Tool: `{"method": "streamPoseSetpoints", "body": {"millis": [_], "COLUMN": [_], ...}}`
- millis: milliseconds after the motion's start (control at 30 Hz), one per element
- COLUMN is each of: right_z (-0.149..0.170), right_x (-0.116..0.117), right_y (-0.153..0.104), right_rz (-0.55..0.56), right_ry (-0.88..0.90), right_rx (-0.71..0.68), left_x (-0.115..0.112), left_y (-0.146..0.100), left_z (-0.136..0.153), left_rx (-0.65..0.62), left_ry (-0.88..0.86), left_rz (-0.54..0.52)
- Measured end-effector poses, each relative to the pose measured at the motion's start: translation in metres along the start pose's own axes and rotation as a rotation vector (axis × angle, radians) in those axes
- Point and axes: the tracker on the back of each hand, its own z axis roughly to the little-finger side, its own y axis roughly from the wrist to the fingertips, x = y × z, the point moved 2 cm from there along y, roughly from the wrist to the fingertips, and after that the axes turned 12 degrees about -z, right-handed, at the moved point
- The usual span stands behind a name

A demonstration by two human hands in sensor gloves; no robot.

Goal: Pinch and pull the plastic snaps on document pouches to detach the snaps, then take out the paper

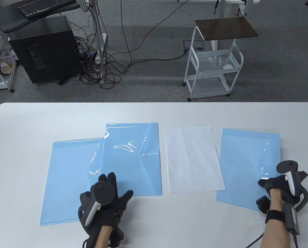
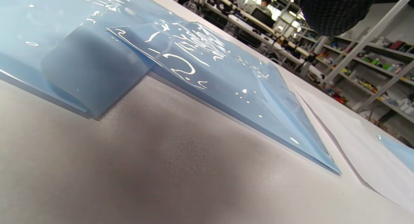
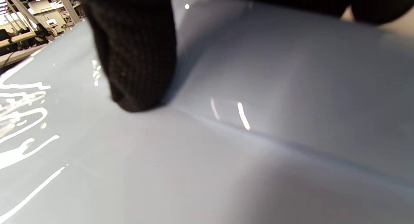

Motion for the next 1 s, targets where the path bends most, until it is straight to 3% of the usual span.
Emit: {"method": "streamPoseSetpoints", "body": {"millis": [200,567,1000], "right_z": [0.004,-0.003,-0.054], "right_x": [-0.015,-0.059,-0.117], "right_y": [-0.015,-0.06,-0.166], "right_rz": [0.118,0.224,0.541], "right_ry": [0.026,0.023,-0.11], "right_rx": [0.017,-0.025,-0.193], "left_x": [0.0,0.002,0.005], "left_y": [-0.001,-0.007,-0.01], "left_z": [-0.002,-0.003,0.0], "left_rx": [-0.014,-0.032,-0.029], "left_ry": [-0.019,-0.057,-0.088], "left_rz": [0.002,0.003,0.004]}}
